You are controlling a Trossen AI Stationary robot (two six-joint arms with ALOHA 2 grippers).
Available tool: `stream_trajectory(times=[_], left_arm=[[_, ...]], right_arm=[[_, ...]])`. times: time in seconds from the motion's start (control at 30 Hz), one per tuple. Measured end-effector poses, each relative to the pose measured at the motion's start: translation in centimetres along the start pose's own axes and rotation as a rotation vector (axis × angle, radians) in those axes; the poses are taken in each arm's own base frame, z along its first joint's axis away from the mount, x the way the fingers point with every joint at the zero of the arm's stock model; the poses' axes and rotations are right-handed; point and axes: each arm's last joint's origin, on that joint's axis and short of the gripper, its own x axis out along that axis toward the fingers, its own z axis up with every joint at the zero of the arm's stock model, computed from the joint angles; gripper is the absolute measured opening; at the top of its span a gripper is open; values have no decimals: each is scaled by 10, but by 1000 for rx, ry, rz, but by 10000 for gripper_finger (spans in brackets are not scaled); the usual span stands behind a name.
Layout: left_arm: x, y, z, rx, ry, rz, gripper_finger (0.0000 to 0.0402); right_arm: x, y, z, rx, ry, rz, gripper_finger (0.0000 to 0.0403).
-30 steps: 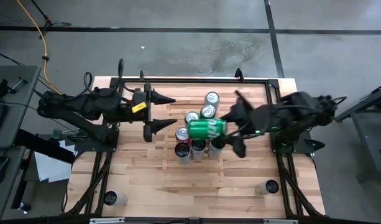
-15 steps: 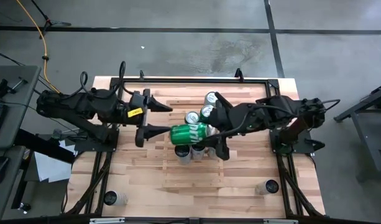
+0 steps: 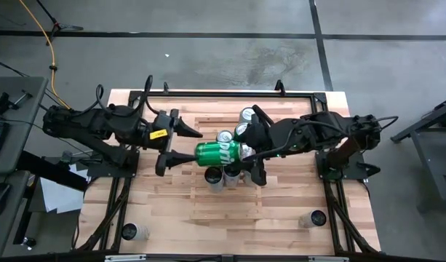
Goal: Place canned beverage on shelf
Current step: Put the green soda can on the shelf aligned with the other green soda cans
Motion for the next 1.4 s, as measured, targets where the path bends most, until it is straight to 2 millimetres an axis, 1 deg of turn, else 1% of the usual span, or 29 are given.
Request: stream_trajectory(times=[0.13, 0.47, 0.63, 1.0, 1.4], left_arm=[[0, -2, 0, -18, 3, -18, 326], [12, -2, -7, 4, 40, 13, 326], [14, -3, -8, 8, 50, -23, 326], [14, -4, -10, 26, 82, -63, 326], [14, -6, -7, 16, 50, -119, 326]], right_arm=[[1, -3, 2, 7, -11, -7, 283], [1, -5, 8, 0, -63, 18, 283], [2, -6, 8, 2, -63, 17, 283], [12, -5, 8, 0, -65, 19, 283], [11, -6, 10, -8, -90, -16, 283]])
